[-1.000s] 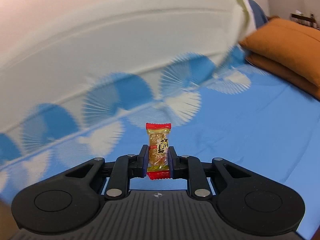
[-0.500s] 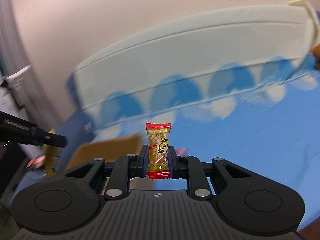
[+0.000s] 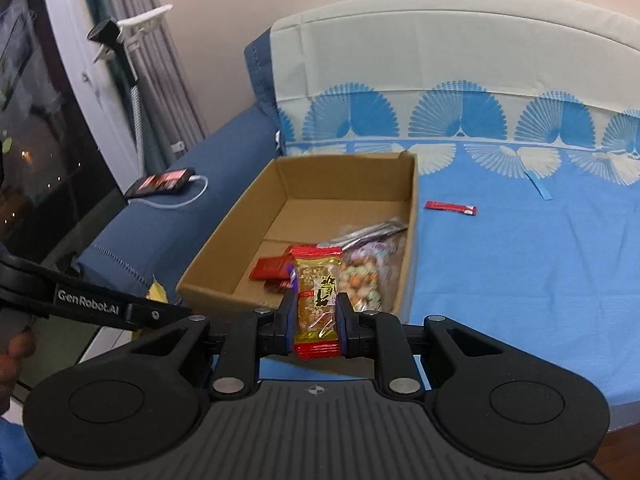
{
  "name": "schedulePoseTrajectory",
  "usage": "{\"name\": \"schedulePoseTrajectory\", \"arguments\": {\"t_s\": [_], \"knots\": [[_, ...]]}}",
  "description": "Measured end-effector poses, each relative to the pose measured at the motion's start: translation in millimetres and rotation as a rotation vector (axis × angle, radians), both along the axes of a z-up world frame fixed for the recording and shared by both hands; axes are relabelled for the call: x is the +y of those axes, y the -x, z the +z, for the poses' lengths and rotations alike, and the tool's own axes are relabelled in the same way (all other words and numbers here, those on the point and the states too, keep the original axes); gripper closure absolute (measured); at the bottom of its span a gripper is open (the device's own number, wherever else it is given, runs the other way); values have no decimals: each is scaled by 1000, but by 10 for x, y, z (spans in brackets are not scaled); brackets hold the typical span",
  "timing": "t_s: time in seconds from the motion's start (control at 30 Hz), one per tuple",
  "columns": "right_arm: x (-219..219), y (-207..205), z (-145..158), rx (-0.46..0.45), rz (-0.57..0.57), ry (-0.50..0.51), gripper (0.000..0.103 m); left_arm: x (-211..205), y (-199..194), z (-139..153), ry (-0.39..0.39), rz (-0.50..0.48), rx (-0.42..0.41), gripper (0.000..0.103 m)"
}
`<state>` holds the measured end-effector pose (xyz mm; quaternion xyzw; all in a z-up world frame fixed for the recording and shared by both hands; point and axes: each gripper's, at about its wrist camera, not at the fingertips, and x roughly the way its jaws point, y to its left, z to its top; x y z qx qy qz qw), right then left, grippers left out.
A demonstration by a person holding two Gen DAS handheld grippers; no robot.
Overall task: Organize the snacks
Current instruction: 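Carry the red-gold candy and yellow wrapper in both tools toward the box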
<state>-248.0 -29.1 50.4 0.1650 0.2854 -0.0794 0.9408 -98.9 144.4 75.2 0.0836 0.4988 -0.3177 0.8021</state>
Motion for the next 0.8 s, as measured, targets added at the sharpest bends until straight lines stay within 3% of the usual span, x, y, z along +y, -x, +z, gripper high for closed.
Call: {"name": "schedulePoseTrajectory", "arguments": {"t_s": [0.23,0.8], "knots": [[143,21,72,5,2,49,82,38,1,65,45,-4,-29,72],[201,-115,84,38,7,76,82,85,-66,60,62,14,-29,72]]}}
